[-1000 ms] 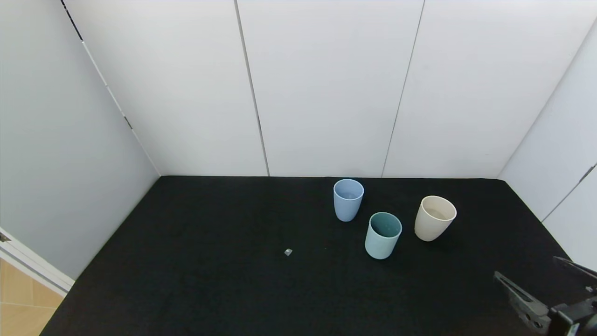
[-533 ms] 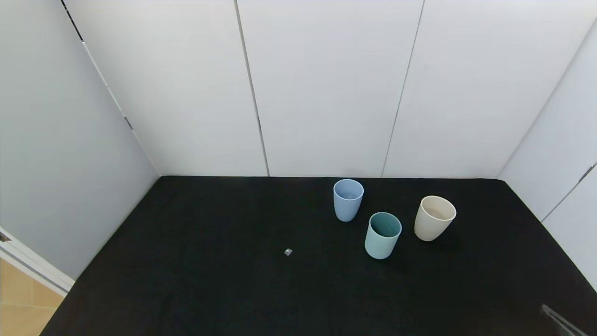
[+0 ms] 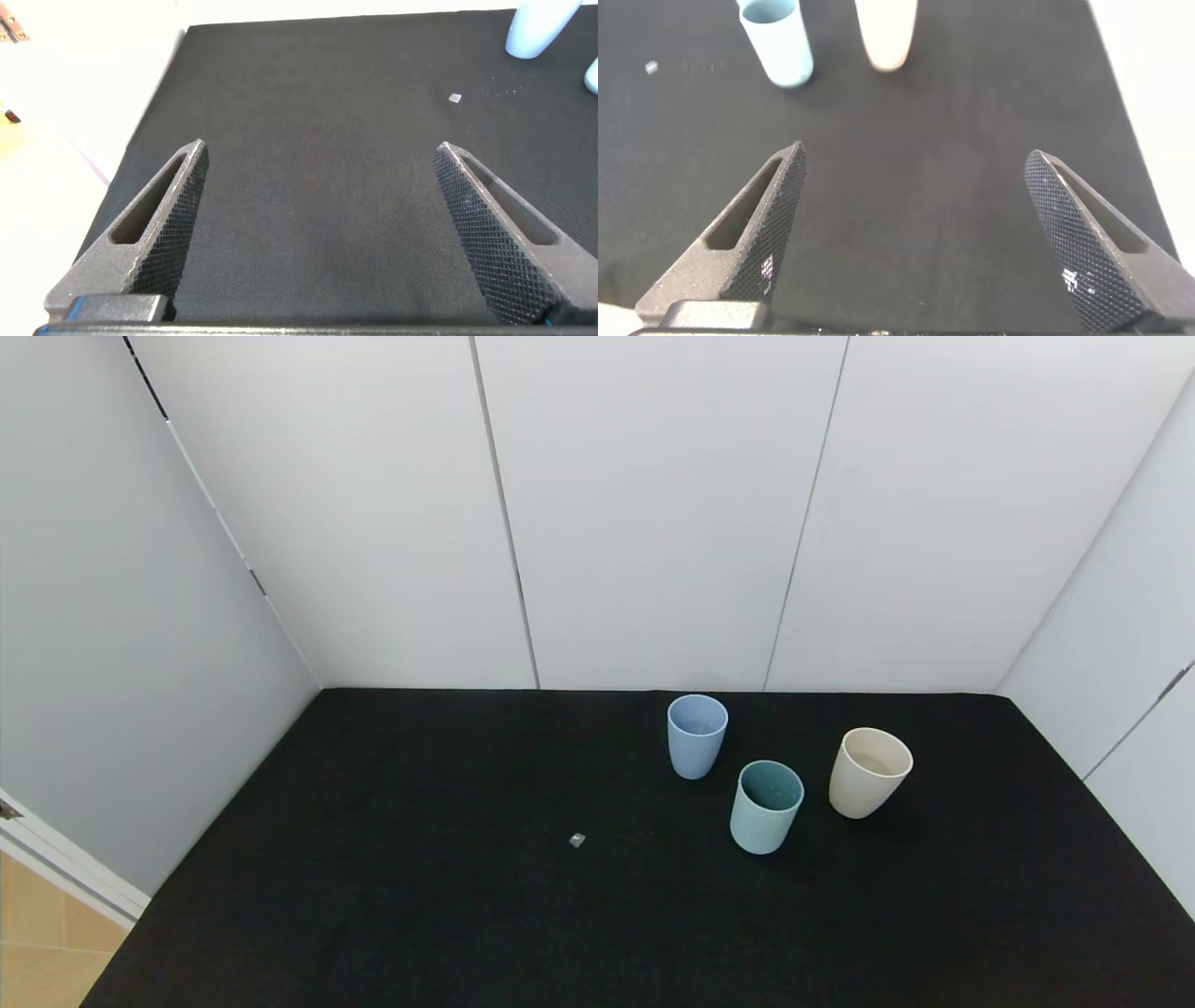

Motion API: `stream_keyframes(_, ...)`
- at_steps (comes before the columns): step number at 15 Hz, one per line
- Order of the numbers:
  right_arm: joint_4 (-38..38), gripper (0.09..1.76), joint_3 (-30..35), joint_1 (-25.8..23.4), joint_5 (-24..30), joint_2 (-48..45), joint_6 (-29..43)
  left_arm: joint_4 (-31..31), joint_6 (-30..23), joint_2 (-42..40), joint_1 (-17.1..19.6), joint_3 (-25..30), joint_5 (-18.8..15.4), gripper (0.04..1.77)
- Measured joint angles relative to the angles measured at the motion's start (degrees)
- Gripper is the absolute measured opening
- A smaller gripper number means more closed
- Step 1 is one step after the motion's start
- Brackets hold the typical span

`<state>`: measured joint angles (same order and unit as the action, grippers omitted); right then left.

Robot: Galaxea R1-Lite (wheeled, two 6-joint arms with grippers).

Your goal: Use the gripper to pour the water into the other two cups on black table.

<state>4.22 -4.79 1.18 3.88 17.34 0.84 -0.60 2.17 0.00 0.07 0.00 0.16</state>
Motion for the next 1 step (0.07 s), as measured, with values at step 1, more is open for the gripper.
stream_keyframes(1, -1.6, 1.70, -0.2, -0.6, -0.1, -3.0, 0.0, 0.0, 0.0, 0.0, 0.0, 0.0, 0.0, 1.72)
